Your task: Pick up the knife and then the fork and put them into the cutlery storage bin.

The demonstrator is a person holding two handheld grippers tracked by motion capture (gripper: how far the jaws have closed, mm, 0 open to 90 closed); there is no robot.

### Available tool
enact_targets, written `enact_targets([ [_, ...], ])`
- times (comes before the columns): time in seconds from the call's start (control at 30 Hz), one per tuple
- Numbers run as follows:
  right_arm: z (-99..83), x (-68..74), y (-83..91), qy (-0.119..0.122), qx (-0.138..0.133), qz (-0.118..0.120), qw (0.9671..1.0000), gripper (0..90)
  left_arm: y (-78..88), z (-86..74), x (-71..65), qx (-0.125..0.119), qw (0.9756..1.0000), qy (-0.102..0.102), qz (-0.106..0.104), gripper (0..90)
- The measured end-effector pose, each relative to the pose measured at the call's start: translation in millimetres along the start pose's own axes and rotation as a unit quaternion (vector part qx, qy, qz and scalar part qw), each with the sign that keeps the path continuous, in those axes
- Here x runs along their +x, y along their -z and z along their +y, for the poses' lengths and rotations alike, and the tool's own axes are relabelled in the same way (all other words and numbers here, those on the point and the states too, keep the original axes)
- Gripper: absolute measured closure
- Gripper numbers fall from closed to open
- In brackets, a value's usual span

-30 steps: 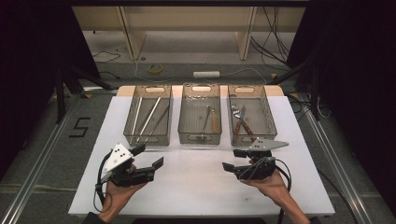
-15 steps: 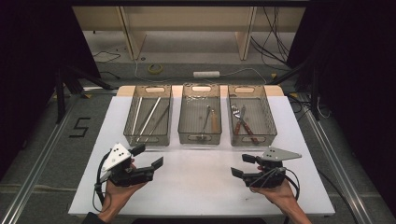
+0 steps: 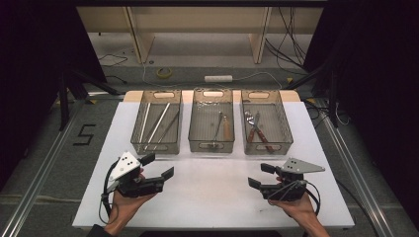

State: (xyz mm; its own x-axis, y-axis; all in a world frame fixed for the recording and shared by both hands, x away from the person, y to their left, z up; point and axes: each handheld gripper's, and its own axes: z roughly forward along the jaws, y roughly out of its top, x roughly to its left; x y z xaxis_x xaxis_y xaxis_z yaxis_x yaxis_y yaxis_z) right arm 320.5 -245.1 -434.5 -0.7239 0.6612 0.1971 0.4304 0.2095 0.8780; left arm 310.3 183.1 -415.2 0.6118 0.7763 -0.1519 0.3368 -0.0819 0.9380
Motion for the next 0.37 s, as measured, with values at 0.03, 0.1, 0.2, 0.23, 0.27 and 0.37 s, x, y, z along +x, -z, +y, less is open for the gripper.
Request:
enact_targets([
  [0.03,0.2,0.1,0.0,0.0,-0.001,0.0,1.0,25.9,0.0,0.0,0.0,0.0,1.0,0.0,0.0,17.2],
  [0.1,0.7,0.5,0.0,0.002,-0.003,0.0,1.0,25.8,-0.2,0.1,-0.2,0.001,1.0,0.0,-0.001,17.1],
  [0.2,0.9,1.0,0.1,0.003,-0.003,-0.001,1.0,25.8,-0.7,0.0,-0.6,0.002,1.0,0.0,-0.001,16.9],
  [0.23,0.9,1.0,0.2,0.003,-0.003,0.0,1.0,25.8,-0.7,0.1,-0.6,0.002,1.0,0.0,-0.001,16.9],
  [0.27,0.9,1.0,0.1,0.003,-0.003,0.0,1.0,25.7,-0.7,0.1,-0.6,0.002,1.0,0.0,-0.001,16.9],
  [0.37,1.1,1.0,0.0,0.003,-0.004,-0.001,1.0,25.7,-0.7,0.0,-0.4,0.002,1.0,0.0,-0.001,16.9],
])
